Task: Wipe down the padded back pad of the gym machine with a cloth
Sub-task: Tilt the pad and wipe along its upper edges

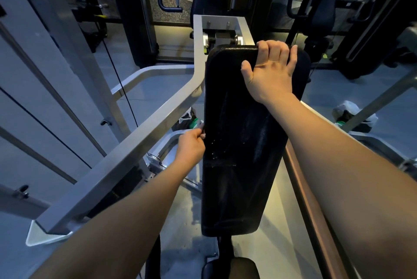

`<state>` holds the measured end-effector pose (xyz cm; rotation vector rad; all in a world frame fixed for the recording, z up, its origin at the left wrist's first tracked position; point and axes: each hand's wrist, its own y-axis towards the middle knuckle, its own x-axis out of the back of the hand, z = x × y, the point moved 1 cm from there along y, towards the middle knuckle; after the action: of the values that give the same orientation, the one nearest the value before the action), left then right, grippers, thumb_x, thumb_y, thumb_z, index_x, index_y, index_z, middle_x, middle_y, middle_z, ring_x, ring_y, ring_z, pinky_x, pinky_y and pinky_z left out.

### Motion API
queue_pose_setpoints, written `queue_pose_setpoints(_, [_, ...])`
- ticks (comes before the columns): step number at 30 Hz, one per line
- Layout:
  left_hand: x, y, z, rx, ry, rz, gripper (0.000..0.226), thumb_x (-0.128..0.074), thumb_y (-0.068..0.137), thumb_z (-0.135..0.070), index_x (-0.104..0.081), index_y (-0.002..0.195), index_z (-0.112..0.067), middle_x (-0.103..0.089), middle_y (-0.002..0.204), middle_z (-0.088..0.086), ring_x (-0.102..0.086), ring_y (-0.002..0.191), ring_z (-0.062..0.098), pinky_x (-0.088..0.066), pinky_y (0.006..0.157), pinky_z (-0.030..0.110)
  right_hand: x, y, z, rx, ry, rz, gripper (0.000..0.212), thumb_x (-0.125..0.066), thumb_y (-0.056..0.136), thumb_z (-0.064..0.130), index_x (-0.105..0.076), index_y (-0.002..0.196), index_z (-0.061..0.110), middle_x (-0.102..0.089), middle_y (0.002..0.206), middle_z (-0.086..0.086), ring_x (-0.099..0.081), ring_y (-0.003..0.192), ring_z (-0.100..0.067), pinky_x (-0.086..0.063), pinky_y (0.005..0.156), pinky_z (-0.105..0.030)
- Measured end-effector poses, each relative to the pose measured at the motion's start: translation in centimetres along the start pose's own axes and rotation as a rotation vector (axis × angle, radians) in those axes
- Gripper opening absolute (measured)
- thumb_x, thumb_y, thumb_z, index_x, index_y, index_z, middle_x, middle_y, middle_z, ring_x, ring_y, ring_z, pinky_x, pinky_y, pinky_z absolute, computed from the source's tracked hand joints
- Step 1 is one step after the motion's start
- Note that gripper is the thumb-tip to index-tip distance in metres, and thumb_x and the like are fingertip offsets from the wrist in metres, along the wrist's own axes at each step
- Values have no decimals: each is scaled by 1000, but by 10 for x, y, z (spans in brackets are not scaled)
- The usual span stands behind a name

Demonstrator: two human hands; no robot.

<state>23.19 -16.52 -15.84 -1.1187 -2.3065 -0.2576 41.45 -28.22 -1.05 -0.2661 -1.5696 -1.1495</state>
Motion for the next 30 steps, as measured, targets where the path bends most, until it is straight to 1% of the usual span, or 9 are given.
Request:
queue_pose_setpoints(3, [25, 18, -23, 51, -271, -22, 43, -45, 99, -2, -58, 139, -14, -59, 75, -5, -44, 54, 11, -34, 46, 14, 0, 0, -1, 11, 14, -15, 62, -31, 98, 54, -35, 144, 13, -36, 145, -11, -25, 145, -34, 3, 125, -57])
queue_pose_setpoints(6, [39, 32, -42, -53, -446, -54, 51, -49, 100, -7, -46, 149, -21, -69, 95, 0, -43, 65, 11, -40, 61, 20, -3, 0, -4, 15, 15, -16, 62, -32, 98, 55, -35, 144, 13, -36, 145, -11, -25, 145, -34, 3, 125, -57])
queue_pose_setpoints(9, [37, 36, -37, -100, -427, -49, 42, -51, 100, -15, -56, 142, -21, -66, 86, 1, -42, 67, 15, -36, 62, 28, -4, 1, -4, 19, 20, -20, 63, -32, 98, 55, -35, 145, 14, -36, 145, -11, -25, 145, -33, 2, 125, -57])
queue_pose_setpoints(11, [29, 25, -26, -136, -313, -66, 25, -51, 100, -13, -70, 117, -14, -55, 69, 3, -37, 58, 11, -32, 56, 26, -5, 1, -4, 22, 23, -37, 61, -33, 98, 54, -35, 144, 13, -36, 145, -11, -26, 145, -33, 3, 125, -56])
queue_pose_setpoints(14, [17, 5, -12, -186, -93, -68, 21, -48, 99, -4, -52, 78, -3, -48, 62, 4, -35, 53, 7, -30, 55, 25, -6, -1, -2, 21, 25, -57, 60, -34, 98, 53, -36, 143, 13, -37, 145, -12, -26, 145, -33, 3, 125, -56])
queue_pose_setpoints(17, [21, -1, -10, -142, 98, 10, 21, -45, 101, -6, -59, 85, -4, -47, 63, -7, -39, 56, 4, -28, 52, 17, -4, -2, -3, 23, 30, -54, 60, -35, 98, 53, -35, 143, 13, -36, 145, -12, -25, 145, -33, 3, 125, -56])
queue_pose_setpoints(21, [58, 21, -52, -212, -138, -177, 21, -50, 99, -14, -69, 91, -15, -63, 69, -12, -56, 63, 6, -47, 67, 29, -2, -2, -4, 27, 25, -39, 61, -33, 99, 54, -34, 144, 14, -35, 145, -11, -24, 145, -33, 3, 126, -56])
queue_pose_setpoints(25, [83, 51, -118, -470, -157, -325, 24, -64, 96, -23, -66, 119, -19, -65, 110, -4, -61, 99, 8, -54, 88, 28, -1, -2, -3, 23, 29, -37, 61, -34, 99, 54, -35, 144, 13, -36, 145, -11, -26, 144, -33, 2, 126, -56])
queue_pose_setpoints(30, [52, 43, -106, -510, -62, -354, 9, -65, 90, -9, -62, 98, -7, -53, 101, 4, -55, 93, 20, -51, 81, 34, -3, -2, -3, 14, 18, -32, 62, -33, 99, 54, -34, 145, 14, -35, 146, -11, -24, 146, -33, 2, 126, -55])
